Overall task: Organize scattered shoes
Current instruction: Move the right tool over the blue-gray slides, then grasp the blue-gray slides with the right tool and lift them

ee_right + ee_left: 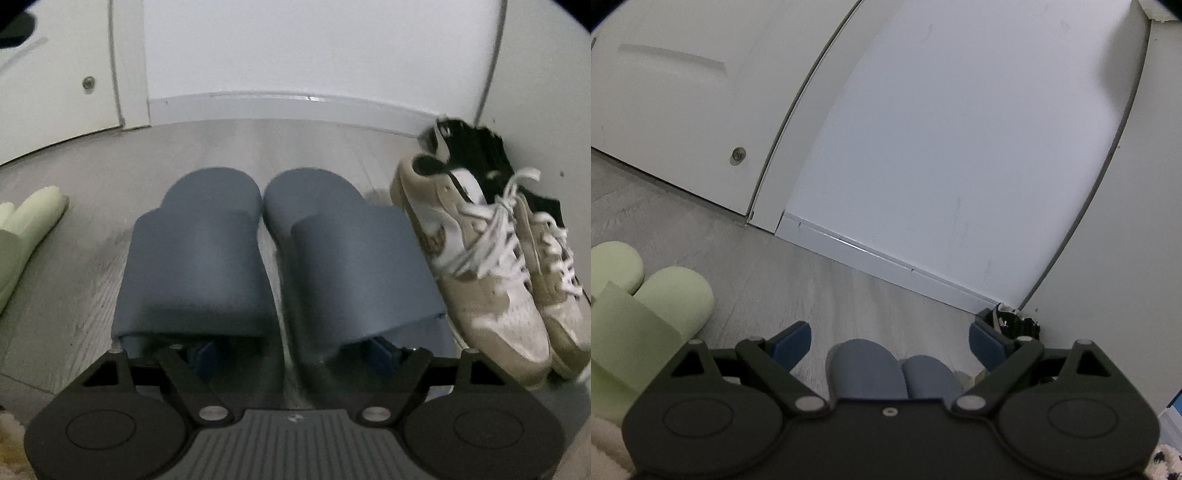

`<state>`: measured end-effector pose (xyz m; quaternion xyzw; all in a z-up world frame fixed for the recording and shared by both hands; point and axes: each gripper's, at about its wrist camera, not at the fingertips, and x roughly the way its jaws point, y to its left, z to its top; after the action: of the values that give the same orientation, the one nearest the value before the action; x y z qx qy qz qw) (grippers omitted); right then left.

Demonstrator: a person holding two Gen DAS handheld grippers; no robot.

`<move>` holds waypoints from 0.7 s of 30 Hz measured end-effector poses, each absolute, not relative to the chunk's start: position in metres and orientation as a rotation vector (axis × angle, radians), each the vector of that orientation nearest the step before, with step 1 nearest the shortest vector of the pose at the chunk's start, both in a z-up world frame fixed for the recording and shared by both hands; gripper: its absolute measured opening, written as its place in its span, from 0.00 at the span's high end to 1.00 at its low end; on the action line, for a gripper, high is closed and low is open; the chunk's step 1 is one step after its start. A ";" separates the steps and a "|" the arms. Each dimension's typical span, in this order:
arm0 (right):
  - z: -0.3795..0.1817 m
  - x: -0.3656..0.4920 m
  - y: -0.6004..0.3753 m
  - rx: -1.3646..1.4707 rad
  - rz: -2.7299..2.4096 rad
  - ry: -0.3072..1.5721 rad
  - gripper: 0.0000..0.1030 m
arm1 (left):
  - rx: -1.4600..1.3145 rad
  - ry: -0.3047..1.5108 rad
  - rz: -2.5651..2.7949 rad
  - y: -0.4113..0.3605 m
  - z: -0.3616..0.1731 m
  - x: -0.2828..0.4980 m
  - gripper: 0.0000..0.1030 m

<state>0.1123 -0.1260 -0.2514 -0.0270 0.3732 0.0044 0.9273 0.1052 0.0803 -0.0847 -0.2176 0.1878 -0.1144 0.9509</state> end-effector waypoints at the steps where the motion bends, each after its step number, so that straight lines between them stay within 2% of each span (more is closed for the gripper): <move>1: -0.252 0.111 -0.126 -0.060 0.025 0.748 0.27 | -0.444 0.384 -0.232 0.080 -0.085 0.106 0.09; 2: -0.252 0.110 -0.125 -0.068 0.037 0.734 0.34 | -0.446 0.386 -0.231 0.081 -0.085 0.107 0.09; 12: -0.254 0.125 -0.124 -0.100 0.091 0.627 0.59 | -0.449 0.389 -0.233 0.081 -0.086 0.109 0.09; 17: -0.264 0.144 -0.118 -0.176 0.080 0.518 0.76 | -0.455 0.389 -0.230 0.082 -0.088 0.109 0.09; 21: -0.268 0.160 -0.119 -0.170 0.078 0.483 0.78 | -0.462 0.390 -0.229 0.082 -0.088 0.109 0.09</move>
<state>0.1601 -0.1188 -0.2679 -0.0841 0.2388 0.0388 0.9666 0.1093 0.0824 -0.0880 -0.2268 0.1915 -0.1124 0.9483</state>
